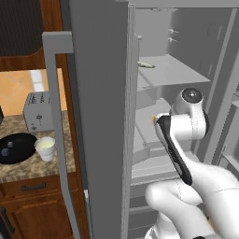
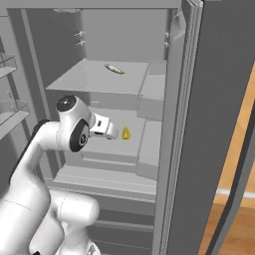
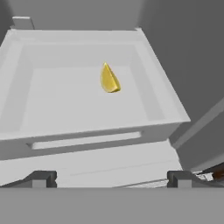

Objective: Grab a lemon wedge from the fridge and one ice cube from the ice bowl, and put them in the glass of lemonade.

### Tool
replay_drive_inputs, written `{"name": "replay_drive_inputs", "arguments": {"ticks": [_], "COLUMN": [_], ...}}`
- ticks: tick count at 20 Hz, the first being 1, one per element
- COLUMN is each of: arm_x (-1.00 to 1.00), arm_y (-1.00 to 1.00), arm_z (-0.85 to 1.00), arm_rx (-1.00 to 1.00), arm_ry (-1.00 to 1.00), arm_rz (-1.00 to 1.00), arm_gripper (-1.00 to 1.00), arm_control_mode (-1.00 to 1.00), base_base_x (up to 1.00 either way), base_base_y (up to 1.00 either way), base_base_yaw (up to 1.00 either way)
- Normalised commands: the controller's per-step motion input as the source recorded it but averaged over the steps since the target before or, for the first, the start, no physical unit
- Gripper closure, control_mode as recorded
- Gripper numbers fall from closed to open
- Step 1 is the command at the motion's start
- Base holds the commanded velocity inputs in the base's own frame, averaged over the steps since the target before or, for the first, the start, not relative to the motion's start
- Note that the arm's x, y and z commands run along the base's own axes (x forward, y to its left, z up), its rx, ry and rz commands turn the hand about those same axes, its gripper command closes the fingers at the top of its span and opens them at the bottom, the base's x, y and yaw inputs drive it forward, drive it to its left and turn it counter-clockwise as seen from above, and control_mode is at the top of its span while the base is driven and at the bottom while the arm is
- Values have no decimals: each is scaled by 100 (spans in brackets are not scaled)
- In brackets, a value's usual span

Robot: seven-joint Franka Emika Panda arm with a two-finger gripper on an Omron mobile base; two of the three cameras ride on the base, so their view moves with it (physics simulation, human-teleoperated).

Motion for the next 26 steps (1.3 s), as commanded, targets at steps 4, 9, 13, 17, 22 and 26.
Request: {"name": "replay_drive_inputs", "arguments": {"ticks": [4,9,13,17,22,26], "arm_x": [68,45,38,12,26,40], "arm_y": [-37,-23,-7,0,0,-1], "arm_z": [0,-21,-31,-15,-20,-44], "arm_rx": [0,0,1,1,0,2], "arm_ry": [8,4,8,3,0,-4], "arm_rz": [3,4,8,5,0,1], "arm_gripper": [-100,-100,-100,-100,-100,-100], "arm_control_mode": [-100,-100,-100,-100,-100,-100], "base_base_x": [0,0,0,0,0,0], "base_base_y": [0,0,0,0,0,0], "base_base_yaw": [0,0,0,0,0,0]}}
